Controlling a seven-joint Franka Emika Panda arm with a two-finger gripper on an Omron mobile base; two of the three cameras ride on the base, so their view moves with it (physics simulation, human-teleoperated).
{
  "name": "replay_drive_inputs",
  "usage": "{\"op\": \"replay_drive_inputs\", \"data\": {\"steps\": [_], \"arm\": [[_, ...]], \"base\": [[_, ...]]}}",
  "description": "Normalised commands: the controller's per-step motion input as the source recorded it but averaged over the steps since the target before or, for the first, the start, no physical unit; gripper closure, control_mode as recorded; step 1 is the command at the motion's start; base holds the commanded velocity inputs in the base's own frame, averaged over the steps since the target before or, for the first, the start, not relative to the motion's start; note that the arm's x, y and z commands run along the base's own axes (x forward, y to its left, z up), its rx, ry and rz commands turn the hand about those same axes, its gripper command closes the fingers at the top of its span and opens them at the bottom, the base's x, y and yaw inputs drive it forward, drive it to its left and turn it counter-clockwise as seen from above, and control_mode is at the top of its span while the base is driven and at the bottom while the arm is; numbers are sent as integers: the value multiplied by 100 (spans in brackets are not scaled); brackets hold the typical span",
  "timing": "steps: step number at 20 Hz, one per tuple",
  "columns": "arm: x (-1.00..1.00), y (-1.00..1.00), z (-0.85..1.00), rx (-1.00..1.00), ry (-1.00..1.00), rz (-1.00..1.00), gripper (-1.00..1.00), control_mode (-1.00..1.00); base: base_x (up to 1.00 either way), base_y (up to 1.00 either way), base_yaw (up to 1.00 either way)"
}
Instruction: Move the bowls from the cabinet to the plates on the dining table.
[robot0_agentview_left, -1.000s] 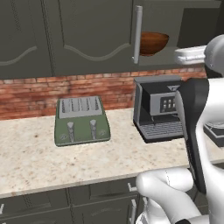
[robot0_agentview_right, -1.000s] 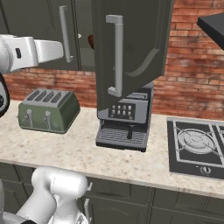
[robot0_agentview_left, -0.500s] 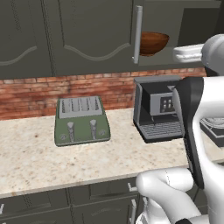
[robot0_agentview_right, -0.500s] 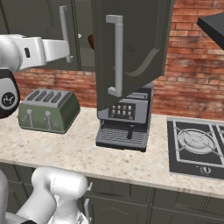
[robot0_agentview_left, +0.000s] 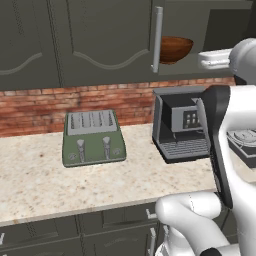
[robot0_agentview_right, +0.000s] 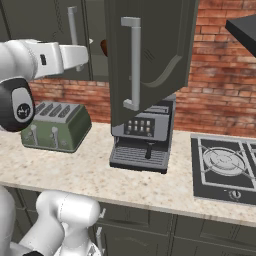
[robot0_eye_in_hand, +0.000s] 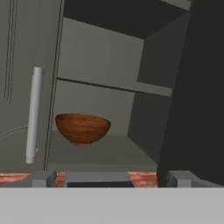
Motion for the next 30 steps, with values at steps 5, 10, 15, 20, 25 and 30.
{"op": "replay_drive_inputs", "data": {"steps": [5,10,15,20,25,30], "arm": [[30,0,0,0,0,-1,-100,-100],[32,-3,-2,0,0,0,-100,-100],[5,-31,0,1,-3,-2,-100,-100],[4,-23,0,1,-1,-2,-100,-100],[10,-18,0,1,0,-1,-100,-100],[10,4,0,0,-3,-1,-100,-100]], "base": [[0,0,0],[0,0,0],[0,0,0],[0,0,0],[0,0,0],[0,0,0]]}}
